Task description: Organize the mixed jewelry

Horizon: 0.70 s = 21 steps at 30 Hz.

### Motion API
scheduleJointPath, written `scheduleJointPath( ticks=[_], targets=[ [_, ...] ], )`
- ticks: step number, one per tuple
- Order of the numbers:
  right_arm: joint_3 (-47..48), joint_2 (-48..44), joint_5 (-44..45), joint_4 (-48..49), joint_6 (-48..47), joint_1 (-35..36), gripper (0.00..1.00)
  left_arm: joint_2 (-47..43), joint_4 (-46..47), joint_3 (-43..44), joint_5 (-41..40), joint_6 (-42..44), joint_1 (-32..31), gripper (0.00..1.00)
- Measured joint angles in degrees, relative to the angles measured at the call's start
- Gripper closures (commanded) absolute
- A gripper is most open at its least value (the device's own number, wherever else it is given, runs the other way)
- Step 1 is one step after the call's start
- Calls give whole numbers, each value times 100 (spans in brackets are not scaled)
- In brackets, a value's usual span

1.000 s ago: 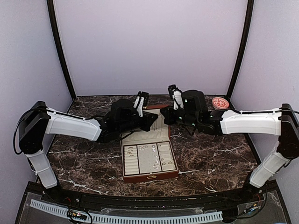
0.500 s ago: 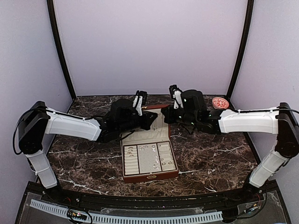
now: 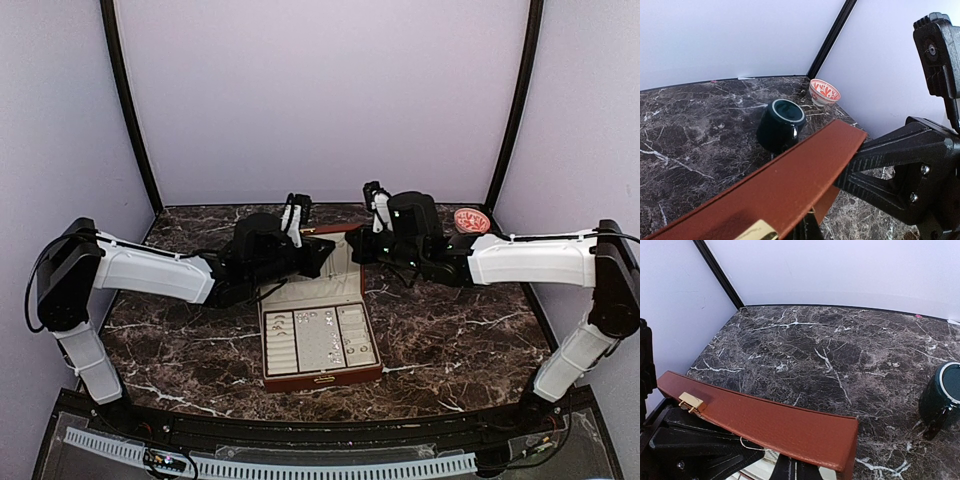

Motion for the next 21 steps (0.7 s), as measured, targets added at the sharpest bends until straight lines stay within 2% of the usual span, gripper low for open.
scheduleJointPath(
  ticks=[21],
  targets=[
    [114,236,-160,42,35,-35,100,0,-48,-98,-33,-190,0,100]
  ],
)
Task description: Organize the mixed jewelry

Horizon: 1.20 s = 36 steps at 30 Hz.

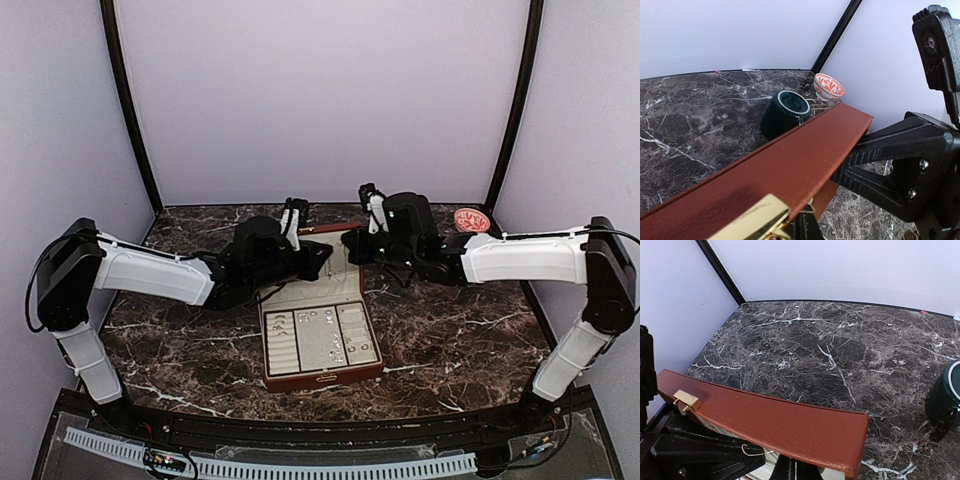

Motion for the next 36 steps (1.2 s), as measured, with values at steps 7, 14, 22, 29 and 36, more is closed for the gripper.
scheduleJointPath(
  ticks=[7,14,22,29,36],
  targets=[
    [0,0,-20,-4,0,0,100,0,-17,-144,28,-66,0,92],
    [0,-17,-129,-31,7,-7,88,-107,-74,-289,111,-101,4,73],
    [-31,-345,-278,-170,48,-24,81,-789,-181,-603,284,-109,4,60],
    [-140,-546,-433,-175,61,-26,75,-1596,-581,-772,612,-24,13,47],
    [-328,-1134,-855,-96,7,-90,50,-2142,-1897,42,883,393,236,32]
  ],
)
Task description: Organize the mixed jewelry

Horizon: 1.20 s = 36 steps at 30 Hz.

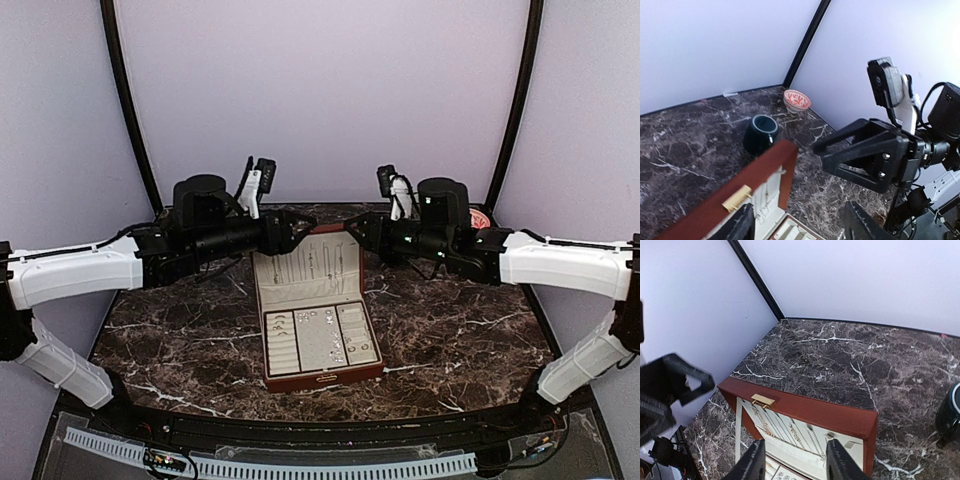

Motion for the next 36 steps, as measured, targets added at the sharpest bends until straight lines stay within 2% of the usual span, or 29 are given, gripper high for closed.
scheduleJointPath(
  ticks=[4,8,10,13,22,29,33,36],
  targets=[
    [-140,-337,-238,122,22,-216,38,-2,-452,431,365,66,662,30],
    [-341,-540,-413,184,74,-485,28,164,-603,450,962,-138,1469,26],
    [-417,-588,-507,173,68,-590,20,354,-623,450,1333,-286,1805,24],
    [-474,-658,-612,94,63,-695,17,590,-671,426,1853,-520,2096,21],
    [-645,-1169,-811,-225,-13,-986,14,645,-507,-101,3711,-960,2306,17],
    [-645,-1582,-901,-686,-319,-1034,12,153,-308,-791,5355,-1038,2326,17],
    [-645,-1838,-918,-1027,-417,-1038,11,-437,-544,-1226,5823,-911,2323,17],
    [-664,-1921,-929,-1268,-402,-1040,11,-970,-1091,-1379,5473,-632,2317,23]
  ],
)
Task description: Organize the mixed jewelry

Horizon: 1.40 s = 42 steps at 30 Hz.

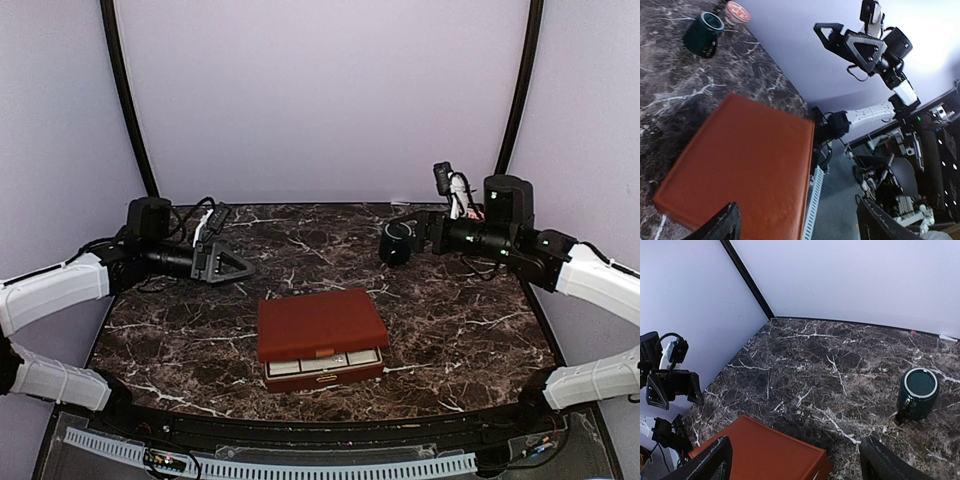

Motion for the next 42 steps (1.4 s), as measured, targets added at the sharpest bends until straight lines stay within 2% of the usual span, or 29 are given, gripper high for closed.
scheduleJointPath(
  ticks=[2,6,11,15,21,28,38,42],
  targets=[
    [-83,-7,-33,-146,20,0,11,-315,-369,-111,-616,105,0,24],
    [-435,22,-168,-586,55,35,10,-527,-1198,-376,-1895,216,-225,19],
    [-979,249,-413,-940,278,271,10,-352,-1681,-839,-2752,-7,-1113,16],
    [-1346,494,-601,-1029,494,699,10,-334,-1497,-1222,-2855,-326,-1482,15],
    [-1561,756,-748,-927,728,1010,11,-168,-942,-1419,-2868,-643,-1582,14],
    [-1755,1005,-763,-603,811,1049,11,396,-498,-1440,-2863,-734,-1764,15],
    [-1976,1130,-861,-85,966,1049,12,514,-195,-1565,-2892,-925,-1827,16],
    [-1947,1008,-697,-225,975,1073,9,308,-352,-1510,-3233,-835,-1871,10]
  ],
)
